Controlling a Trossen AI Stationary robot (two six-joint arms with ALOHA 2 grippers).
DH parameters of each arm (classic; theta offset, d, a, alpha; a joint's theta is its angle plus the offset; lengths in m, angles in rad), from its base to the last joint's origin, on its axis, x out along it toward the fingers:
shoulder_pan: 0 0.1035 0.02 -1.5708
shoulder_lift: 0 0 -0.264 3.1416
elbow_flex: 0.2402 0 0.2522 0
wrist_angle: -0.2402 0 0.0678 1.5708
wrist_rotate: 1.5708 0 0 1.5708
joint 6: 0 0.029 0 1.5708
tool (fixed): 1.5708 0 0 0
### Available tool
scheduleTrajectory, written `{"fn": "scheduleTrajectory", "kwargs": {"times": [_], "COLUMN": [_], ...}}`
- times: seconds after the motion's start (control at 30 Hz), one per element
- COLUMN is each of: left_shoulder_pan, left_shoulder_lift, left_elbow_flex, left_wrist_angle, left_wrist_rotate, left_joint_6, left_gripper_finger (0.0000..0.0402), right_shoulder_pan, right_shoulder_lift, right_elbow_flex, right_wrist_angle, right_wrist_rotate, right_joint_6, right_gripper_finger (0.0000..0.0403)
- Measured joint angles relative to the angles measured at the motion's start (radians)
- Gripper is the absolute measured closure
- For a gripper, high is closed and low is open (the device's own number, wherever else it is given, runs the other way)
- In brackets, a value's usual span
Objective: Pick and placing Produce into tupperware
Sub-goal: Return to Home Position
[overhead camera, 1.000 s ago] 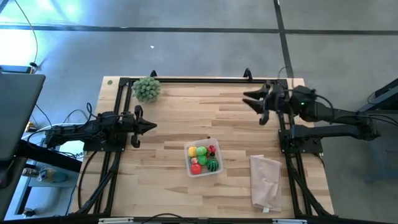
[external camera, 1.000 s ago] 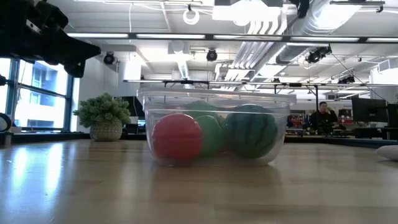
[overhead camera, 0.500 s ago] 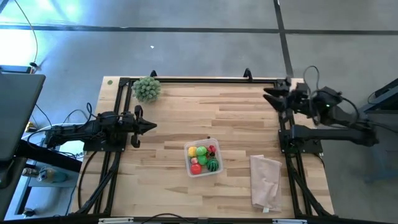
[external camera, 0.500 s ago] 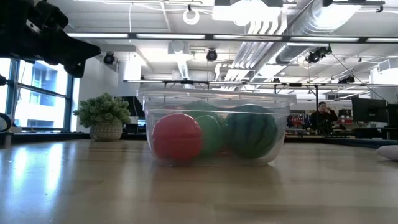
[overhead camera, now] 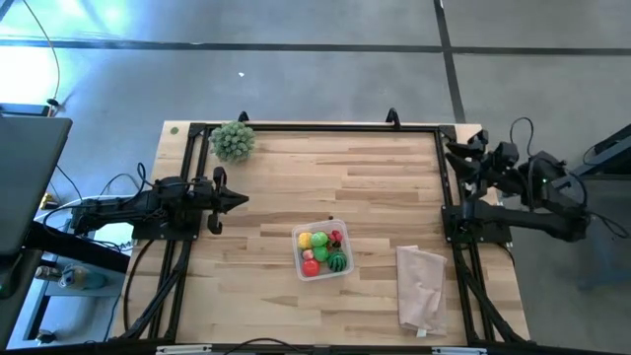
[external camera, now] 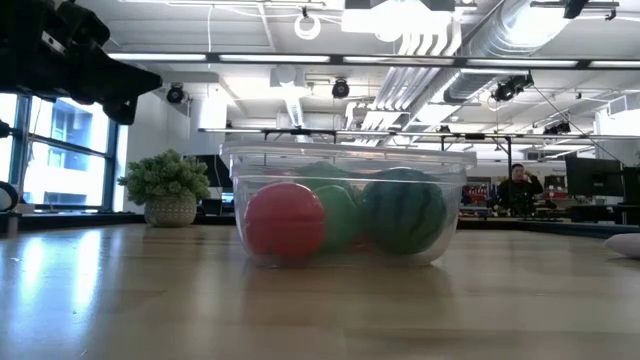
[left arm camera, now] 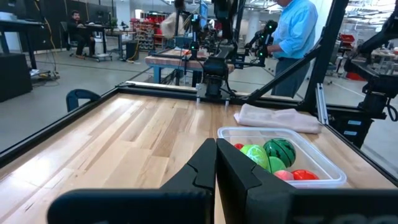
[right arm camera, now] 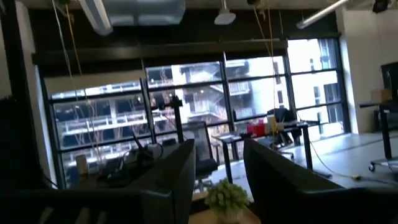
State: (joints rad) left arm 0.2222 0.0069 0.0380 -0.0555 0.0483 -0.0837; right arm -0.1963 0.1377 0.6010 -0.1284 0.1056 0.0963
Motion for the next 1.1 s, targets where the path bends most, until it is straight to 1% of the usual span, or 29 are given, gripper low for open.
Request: {"fn": "scheduleTrajectory", "kwargs": {"times": [0.2,0.3,0.4,0.57,0.7,0.87,1.1], "left_shoulder_pan": [0.0,0.0,0.0,0.0,0.0,0.0,0.0], "left_shoulder_lift": [0.0,0.0,0.0,0.0,0.0,0.0,0.0], "left_elbow_flex": [0.0,0.0,0.0,0.0,0.0,0.0,0.0], "left_wrist_angle": [0.0,0.0,-0.001,-0.001,-0.001,-0.001,-0.001], "left_wrist_rotate": [0.0,0.0,0.0,0.0,0.0,0.0,0.0], "left_joint_6": [0.0,0.0,0.0,0.0,0.0,0.0,0.0], "left_gripper_finger": [0.0401,0.0401,0.0401,0.0401,0.0401,0.0401,0.0401], "right_shoulder_pan": [0.0,0.0,0.0,0.0,0.0,0.0,0.0], "right_shoulder_lift": [-0.134,-0.131,-0.114,-0.113,-0.112,-0.112,-0.112], "right_elbow_flex": [-0.122,-0.168,-0.208,-0.312,-0.392,-0.468,-0.524], "right_wrist_angle": [0.077,0.085,0.164,0.276,0.257,0.232,0.218], "right_wrist_rotate": [-0.002,-0.008,-0.018,-0.094,-0.111,-0.142,-0.167], "right_joint_6": [0.009,0.009,0.017,0.066,0.075,0.036,0.014], "right_gripper_finger": [0.0274,0.0274,0.0274,0.0274,0.0274,0.0274,0.0274]}}
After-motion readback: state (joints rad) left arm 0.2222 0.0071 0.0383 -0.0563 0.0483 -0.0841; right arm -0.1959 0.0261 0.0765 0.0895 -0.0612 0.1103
